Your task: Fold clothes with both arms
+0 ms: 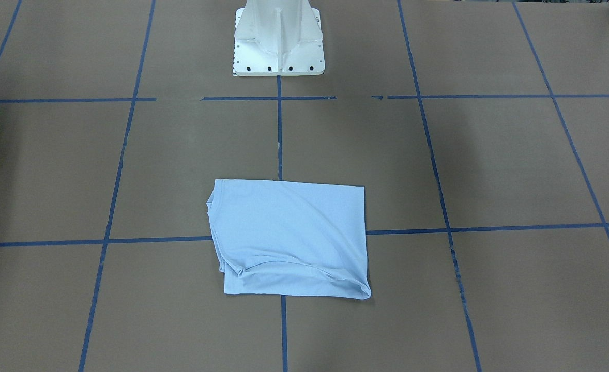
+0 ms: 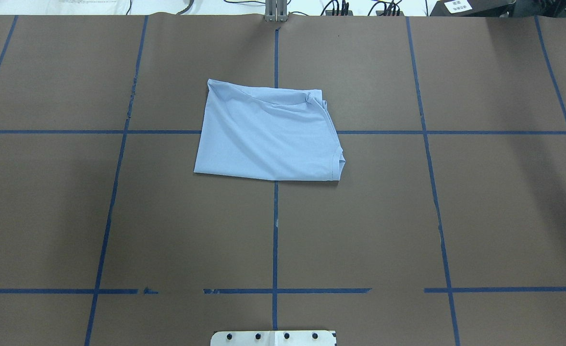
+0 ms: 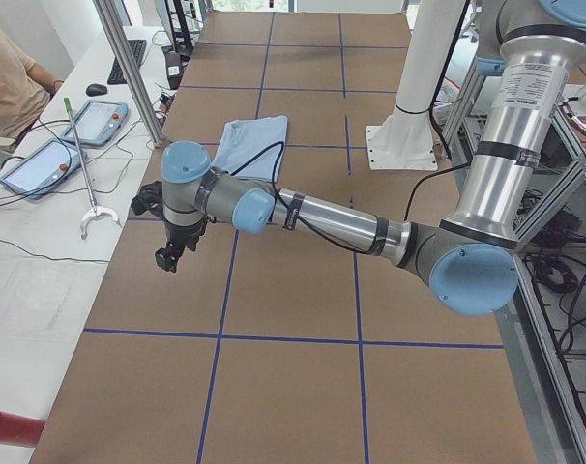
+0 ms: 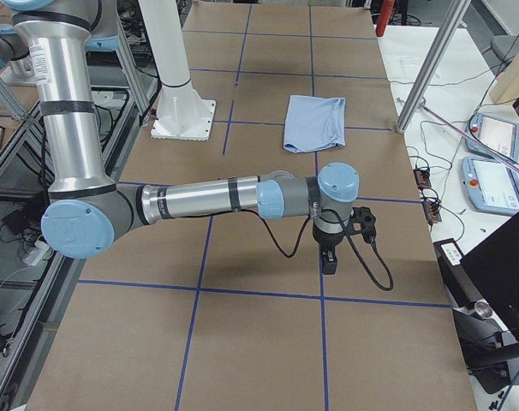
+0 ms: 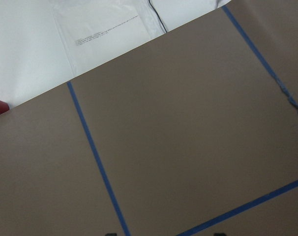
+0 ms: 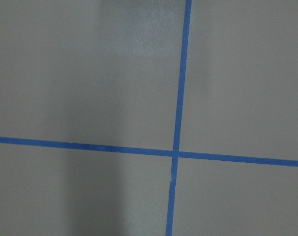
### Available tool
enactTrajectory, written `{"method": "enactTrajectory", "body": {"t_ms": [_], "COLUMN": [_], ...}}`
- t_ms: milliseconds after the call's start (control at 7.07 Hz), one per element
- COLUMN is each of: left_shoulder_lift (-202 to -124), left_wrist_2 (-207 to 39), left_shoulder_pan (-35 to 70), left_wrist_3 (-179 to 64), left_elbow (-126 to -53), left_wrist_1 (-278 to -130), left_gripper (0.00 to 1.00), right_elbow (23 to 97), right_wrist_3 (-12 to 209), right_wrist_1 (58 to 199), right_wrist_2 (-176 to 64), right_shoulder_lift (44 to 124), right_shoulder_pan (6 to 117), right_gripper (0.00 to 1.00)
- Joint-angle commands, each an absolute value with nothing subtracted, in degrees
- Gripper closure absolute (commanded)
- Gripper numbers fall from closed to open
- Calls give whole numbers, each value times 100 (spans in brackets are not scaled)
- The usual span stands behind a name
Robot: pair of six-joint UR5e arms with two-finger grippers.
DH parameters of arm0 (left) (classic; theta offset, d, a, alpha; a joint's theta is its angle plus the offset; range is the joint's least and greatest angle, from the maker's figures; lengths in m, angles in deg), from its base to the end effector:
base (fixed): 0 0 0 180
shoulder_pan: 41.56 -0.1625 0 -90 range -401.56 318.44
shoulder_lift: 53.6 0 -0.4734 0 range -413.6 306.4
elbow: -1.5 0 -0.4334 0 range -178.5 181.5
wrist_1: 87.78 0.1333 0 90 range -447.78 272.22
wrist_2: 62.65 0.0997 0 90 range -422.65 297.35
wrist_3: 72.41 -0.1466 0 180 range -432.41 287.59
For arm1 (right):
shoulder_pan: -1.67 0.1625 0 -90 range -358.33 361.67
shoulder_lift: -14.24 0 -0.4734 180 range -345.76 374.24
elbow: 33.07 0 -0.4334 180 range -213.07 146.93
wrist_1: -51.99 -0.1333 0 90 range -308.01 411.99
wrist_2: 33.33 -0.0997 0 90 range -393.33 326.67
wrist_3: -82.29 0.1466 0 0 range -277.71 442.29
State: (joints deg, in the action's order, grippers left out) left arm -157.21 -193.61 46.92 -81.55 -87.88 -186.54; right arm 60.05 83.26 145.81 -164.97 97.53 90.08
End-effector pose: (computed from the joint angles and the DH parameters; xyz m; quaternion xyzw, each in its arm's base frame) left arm -0.0195 -0.6681 0.5911 0.1992 0.3311 0.1512 0.9099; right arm 0.0194 -0.5937 0.6572 0.0411 -0.3560 -0.0237 0.9333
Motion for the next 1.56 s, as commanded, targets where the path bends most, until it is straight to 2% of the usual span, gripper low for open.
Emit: {"method": "enactTrajectory", "body": {"t_ms": [0,283,990,1415], "left_shoulder_lift": [-15173,-14905,-14922,-14914], "left_wrist_2": [-19448,-19413,-19457,-19457], "left_shoulder_pan": [4756,4738,4720,4703], "left_wrist_3": [-8181,-7762,-7329,-7364], "left_elbow": [-8734,-8806,-8981,-8982], "left_wrist_1": [-18621,-18665,-18797,-18797], "left_gripper": [1,0,0,0], "right_elbow": [6306,6502,6590,6634], "right_wrist_3": [8168,8247,8247,8255], "right_wrist_1": [14771,14762,14736,14753], "right_wrist_2": [-16438,-16412,-16517,-16570], "right_shoulder_lift": [10070,10300,10836,10872], "right_shoulder_pan": [9062,9053,9009,8721], "right_gripper": [0,0,0,0]}}
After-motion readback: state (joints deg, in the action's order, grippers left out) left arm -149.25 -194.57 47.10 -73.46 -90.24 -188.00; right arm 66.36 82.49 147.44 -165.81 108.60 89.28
